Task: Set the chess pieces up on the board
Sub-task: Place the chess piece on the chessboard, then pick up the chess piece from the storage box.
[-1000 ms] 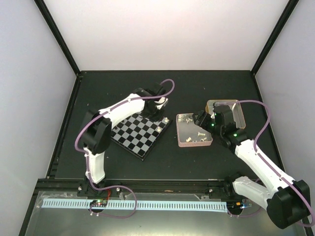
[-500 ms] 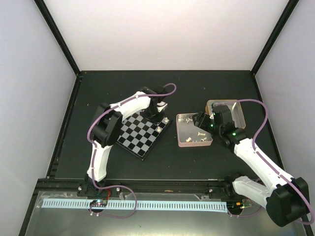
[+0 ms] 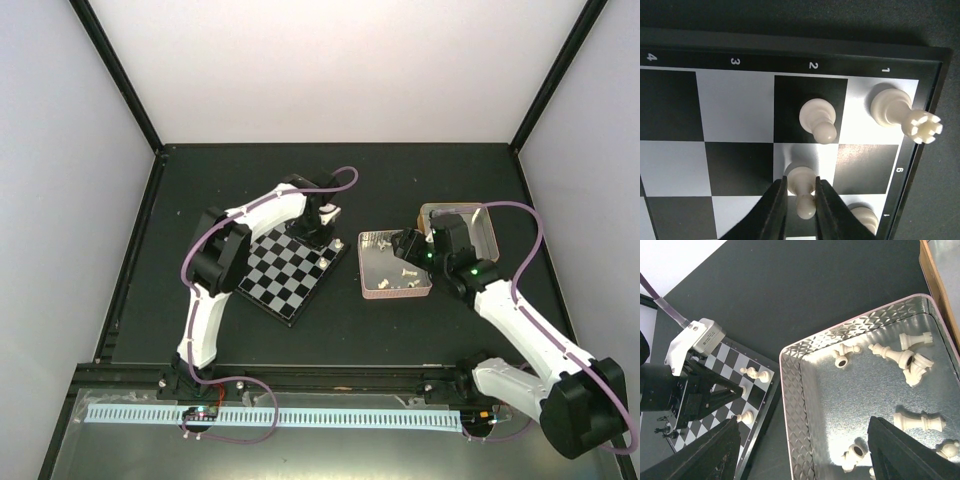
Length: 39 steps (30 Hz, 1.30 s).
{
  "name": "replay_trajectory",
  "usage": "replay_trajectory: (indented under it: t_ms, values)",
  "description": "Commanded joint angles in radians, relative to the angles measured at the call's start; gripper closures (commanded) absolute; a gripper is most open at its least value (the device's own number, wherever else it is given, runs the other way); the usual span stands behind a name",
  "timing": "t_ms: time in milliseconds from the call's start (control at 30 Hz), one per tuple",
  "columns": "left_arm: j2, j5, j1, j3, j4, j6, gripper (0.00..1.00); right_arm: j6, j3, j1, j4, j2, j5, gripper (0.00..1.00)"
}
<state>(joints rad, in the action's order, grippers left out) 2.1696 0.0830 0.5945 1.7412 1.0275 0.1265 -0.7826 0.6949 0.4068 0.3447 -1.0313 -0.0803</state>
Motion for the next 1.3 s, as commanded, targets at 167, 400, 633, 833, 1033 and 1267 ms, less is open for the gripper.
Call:
replay_trajectory:
  t_ms: [167, 400, 633, 833, 1033, 1267]
  values:
    - [-0.014, 0.034, -0.009, 0.02, 0.009, -0.029, 0.69, 0.036, 0.039, -0.005, 0.003, -0.042, 0.021, 0.3]
    - [-0.236, 0.068, -0.027, -0.096, -0.123, 0.017, 0.57, 0.147, 0.119, -0.005, 0.016, -0.219, 0.04, 0.37]
    - [-0.558, 0.028, -0.07, -0.372, -0.362, 0.114, 0.5, 0.217, 0.243, 0.03, 0.033, -0.47, 0.077, 0.54]
    - [-0.755, 0.113, -0.076, -0.582, -0.532, 0.183, 0.48, 0.253, 0.354, 0.061, 0.064, -0.676, 0.133, 0.57]
    - [-0.819, 0.158, -0.079, -0.675, -0.583, 0.209, 0.46, 0.288, 0.409, 0.061, 0.068, -0.778, 0.182, 0.63]
    - [-0.821, 0.172, -0.091, -0.695, -0.588, 0.204, 0.46, 0.356, 0.446, 0.063, 0.059, -0.837, 0.169, 0.69]
